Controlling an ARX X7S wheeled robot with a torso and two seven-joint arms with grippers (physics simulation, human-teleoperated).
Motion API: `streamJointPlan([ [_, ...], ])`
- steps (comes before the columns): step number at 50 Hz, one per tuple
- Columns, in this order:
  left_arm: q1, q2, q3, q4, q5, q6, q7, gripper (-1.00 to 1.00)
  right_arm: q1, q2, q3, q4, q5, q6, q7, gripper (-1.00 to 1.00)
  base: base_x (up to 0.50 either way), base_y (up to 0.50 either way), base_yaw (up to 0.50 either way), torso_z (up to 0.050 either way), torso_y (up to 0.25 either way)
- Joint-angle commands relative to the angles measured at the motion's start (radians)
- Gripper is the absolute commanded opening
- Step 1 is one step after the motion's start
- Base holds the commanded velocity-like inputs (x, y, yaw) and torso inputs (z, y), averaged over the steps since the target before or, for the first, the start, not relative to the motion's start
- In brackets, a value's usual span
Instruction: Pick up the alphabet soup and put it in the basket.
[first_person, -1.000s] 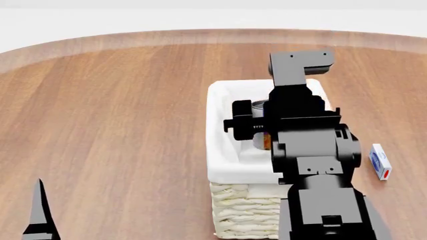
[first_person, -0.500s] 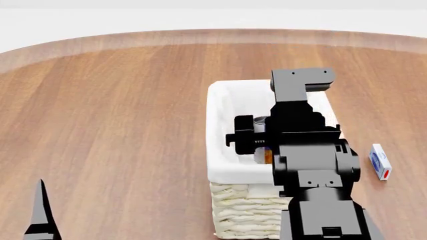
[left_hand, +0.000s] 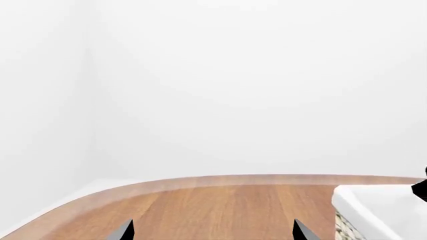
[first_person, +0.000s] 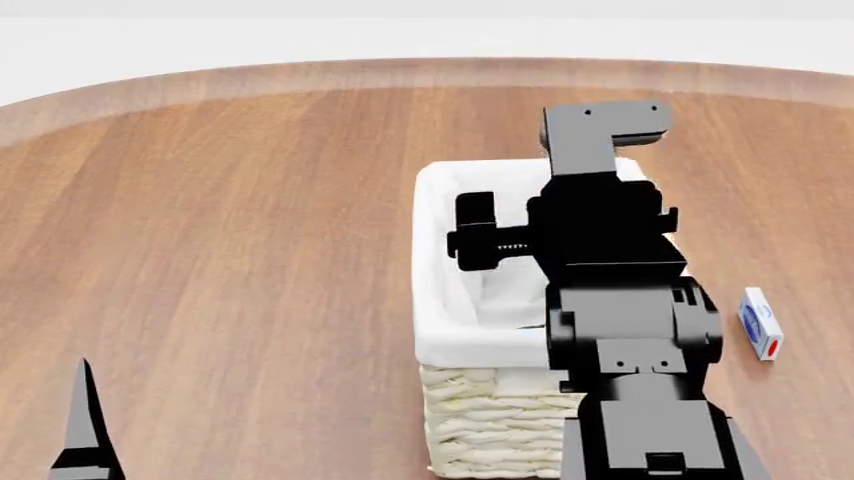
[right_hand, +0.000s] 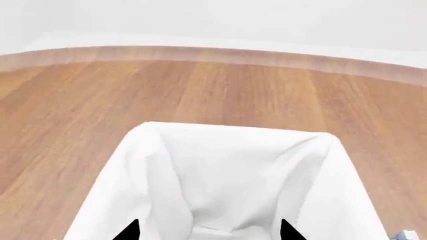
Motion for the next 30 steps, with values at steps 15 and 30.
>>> streamJointPlan([
  [15,-0.001,-0.006,0.006,0.001,-0.003,-0.001,-0.008,1.00,-0.018,-0.021,0.108,-0.215,0.052,-0.501,0.011,1.00,0.00,0.00,0.00,0.000,0.000],
  [30,0.000,-0.010,0.008,0.006,-0.008,0.001,-0.012,1.00,-0.272,0.020,0.058,-1.529,0.162,0.074,0.103,1.00,0.00,0.00,0.00,0.000,0.000],
])
